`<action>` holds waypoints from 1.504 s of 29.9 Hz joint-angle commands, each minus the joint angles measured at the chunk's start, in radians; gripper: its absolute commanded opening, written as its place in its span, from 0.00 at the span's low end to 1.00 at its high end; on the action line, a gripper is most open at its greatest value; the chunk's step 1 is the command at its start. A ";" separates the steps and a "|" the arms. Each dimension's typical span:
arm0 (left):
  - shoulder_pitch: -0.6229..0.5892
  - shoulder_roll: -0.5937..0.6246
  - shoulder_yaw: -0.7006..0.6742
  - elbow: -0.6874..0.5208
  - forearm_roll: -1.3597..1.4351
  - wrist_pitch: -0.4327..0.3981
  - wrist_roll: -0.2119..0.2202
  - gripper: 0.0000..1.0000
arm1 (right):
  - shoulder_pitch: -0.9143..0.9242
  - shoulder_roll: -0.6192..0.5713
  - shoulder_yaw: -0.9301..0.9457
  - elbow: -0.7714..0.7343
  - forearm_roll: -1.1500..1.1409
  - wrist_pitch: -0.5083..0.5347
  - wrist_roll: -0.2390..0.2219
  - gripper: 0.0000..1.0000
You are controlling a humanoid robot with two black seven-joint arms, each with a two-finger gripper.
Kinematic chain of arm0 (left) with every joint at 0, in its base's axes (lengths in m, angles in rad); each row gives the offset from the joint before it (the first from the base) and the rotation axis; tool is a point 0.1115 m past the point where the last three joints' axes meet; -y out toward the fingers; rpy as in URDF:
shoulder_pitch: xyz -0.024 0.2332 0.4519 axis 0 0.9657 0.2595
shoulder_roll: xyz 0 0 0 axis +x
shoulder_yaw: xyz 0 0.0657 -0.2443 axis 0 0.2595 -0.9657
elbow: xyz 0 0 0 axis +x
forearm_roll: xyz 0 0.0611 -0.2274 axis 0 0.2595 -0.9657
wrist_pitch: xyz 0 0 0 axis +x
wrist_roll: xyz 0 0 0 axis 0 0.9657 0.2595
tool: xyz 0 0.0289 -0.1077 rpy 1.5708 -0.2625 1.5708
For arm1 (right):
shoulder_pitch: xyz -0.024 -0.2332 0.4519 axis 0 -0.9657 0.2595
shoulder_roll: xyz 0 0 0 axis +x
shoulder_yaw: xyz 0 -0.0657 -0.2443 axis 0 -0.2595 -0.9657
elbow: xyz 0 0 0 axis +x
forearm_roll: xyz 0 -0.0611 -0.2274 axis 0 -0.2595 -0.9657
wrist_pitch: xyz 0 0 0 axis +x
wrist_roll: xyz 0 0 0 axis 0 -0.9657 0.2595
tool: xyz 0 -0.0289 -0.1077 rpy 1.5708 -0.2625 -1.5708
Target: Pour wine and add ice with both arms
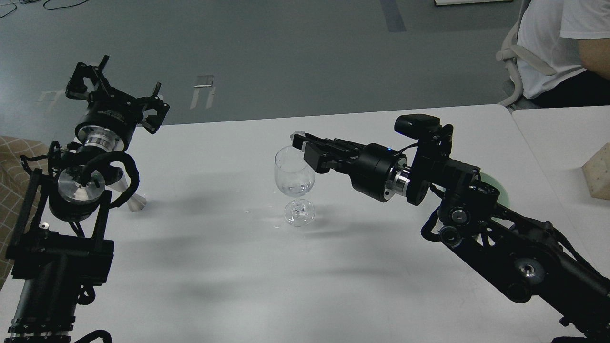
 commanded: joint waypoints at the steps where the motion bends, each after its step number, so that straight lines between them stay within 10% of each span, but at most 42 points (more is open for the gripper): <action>1: 0.000 0.001 -0.003 -0.006 -0.004 0.003 0.003 0.98 | 0.013 0.007 -0.012 -0.008 -0.016 0.000 0.000 0.04; 18: 0.015 0.004 -0.009 -0.004 -0.006 -0.002 0.001 0.98 | 0.056 0.042 -0.038 -0.065 -0.017 0.000 0.000 0.15; 45: 0.023 0.007 -0.011 -0.004 -0.004 -0.002 0.001 0.98 | 0.078 0.047 0.040 -0.056 -0.002 -0.008 -0.001 0.61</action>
